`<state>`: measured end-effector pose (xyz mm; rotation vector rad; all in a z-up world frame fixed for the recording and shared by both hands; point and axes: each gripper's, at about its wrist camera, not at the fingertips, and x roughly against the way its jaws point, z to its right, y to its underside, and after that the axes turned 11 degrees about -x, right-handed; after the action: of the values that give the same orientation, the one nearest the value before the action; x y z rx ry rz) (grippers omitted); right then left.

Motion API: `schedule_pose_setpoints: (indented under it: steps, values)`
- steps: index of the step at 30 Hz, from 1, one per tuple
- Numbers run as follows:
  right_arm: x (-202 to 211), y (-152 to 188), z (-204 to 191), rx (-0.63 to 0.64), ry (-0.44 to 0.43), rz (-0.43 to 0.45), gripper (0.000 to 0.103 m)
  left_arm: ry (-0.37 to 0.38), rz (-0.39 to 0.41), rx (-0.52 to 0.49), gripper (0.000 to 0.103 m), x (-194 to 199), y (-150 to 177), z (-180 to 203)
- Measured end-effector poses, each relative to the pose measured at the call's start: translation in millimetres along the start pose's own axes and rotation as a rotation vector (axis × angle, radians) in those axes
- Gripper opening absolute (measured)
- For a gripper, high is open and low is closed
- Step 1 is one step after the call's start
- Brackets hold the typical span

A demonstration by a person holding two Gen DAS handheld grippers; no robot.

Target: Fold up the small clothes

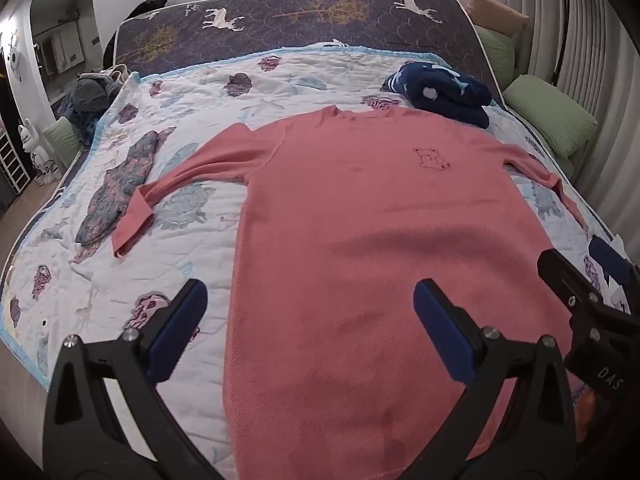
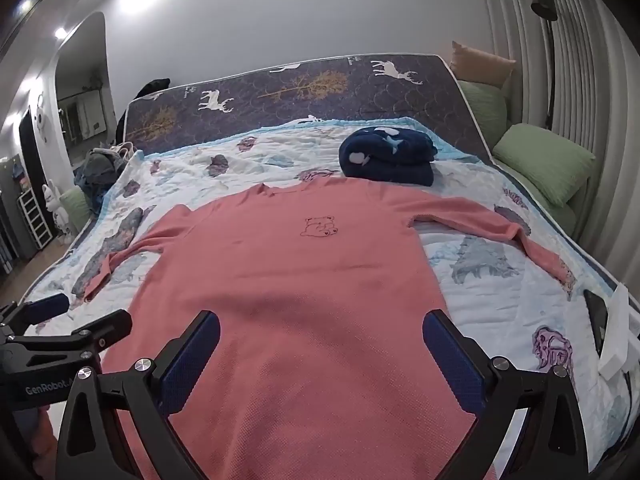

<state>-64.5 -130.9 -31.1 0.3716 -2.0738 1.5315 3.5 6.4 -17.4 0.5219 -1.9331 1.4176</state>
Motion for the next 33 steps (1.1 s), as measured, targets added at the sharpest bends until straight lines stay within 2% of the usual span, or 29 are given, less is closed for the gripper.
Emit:
schedule_pose_setpoints:
  steps: [7,22,33]
  values:
    - [-3,0,-1,-0.011,-0.021,-0.024,0.103,0.009,-0.023,0.024,0.102,-8,0,-3]
    - [-19,-2,-7,0.034,0.017,-0.074,0.103,0.011,-0.044,0.013,0.102,-14,2,-5]
    - [-15,-3,-13,0.043,-0.013,-0.056,0.102,0.016,-0.048,0.008,0.102,-15,1,-6]
